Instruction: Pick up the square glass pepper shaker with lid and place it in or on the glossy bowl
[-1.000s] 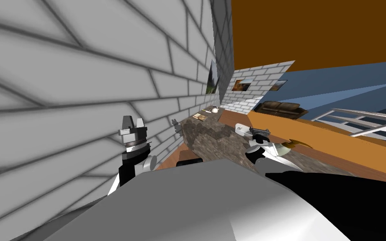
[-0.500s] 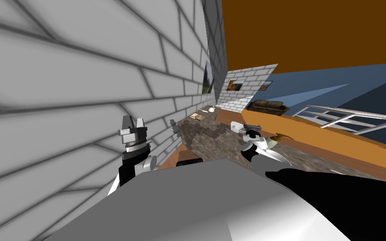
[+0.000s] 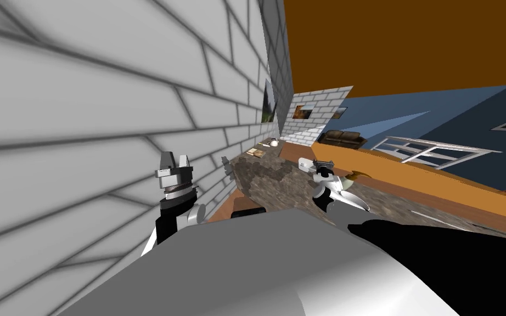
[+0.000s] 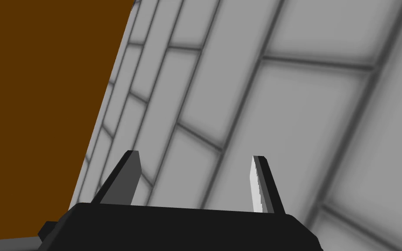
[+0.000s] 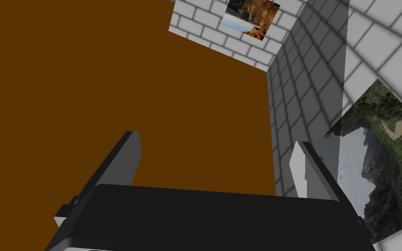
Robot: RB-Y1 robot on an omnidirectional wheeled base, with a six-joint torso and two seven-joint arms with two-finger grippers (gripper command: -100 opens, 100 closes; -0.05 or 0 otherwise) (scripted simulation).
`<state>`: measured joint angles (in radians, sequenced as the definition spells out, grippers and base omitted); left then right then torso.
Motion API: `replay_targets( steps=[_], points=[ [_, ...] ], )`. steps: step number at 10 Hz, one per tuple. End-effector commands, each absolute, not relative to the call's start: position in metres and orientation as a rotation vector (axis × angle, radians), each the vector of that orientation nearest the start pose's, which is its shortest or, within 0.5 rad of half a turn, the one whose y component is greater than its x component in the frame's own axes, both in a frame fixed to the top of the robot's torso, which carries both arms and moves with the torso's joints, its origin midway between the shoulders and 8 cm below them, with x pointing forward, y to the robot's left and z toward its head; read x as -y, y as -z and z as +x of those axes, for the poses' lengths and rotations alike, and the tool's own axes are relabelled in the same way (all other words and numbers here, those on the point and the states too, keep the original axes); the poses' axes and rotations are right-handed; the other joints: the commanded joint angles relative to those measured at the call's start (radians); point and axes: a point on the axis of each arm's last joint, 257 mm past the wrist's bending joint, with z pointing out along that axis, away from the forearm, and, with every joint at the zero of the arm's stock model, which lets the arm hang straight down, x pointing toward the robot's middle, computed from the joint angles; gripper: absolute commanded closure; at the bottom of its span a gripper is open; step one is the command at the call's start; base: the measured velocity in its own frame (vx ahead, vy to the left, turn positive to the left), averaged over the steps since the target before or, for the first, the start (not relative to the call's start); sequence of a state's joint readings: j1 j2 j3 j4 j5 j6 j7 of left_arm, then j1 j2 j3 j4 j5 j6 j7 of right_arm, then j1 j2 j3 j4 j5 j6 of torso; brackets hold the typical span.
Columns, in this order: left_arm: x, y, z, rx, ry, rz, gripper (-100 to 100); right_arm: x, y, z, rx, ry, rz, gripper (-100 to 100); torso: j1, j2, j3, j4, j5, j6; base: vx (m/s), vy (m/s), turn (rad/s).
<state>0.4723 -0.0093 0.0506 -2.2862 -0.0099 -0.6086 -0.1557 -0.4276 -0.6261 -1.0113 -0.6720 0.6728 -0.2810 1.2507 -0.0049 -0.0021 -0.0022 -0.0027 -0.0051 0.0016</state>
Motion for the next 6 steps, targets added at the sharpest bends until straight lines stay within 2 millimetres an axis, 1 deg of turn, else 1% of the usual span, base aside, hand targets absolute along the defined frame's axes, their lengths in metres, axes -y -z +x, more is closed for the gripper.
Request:
replay_targets(
  steps=[1, 2, 3, 5, 6],
  points=[
    [-0.287, -0.056, 0.321, -0.543, 1.136, -0.487, 0, 0.768, 0.136, 0.465, -1.503, 0.879, 0.372, -100, 0.0, 0.0, 0.0, 0.0, 0.0, 0.0, -0.009, -0.009, -0.214],
    [-0.287, -0.056, 0.321, -0.543, 1.136, -0.487, 0, 0.758, 0.136, 0.477, -1.507, 0.86, 0.343, -100, 0.0, 0.0, 0.0, 0.0, 0.0, 0.001, -0.004, -0.008, -0.239],
    [-0.287, -0.056, 0.321, -0.543, 1.136, -0.487, 0, 0.757, 0.12, 0.479, -1.48, 0.868, 0.326, -100, 0.0, 0.0, 0.0, 0.0, 0.0, 0.001, -0.006, -0.008, -0.041],
    [-0.287, -0.056, 0.321, -0.543, 1.136, -0.487, 0, 0.756, 0.136, 0.479, -1.51, 0.859, 0.334, -100, 0.0, 0.0, 0.0, 0.0, 0.0, 0.0, -0.004, -0.005, 0.015],
    [-0.287, -0.056, 0.321, -0.543, 1.136, -0.487, 0, 0.737, 0.128, 0.504, -1.51, 0.834, 0.319, -100, 0.0, 0.0, 0.0, 0.0, 0.0, 0.0, -0.009, -0.015, -0.129]
  ],
)
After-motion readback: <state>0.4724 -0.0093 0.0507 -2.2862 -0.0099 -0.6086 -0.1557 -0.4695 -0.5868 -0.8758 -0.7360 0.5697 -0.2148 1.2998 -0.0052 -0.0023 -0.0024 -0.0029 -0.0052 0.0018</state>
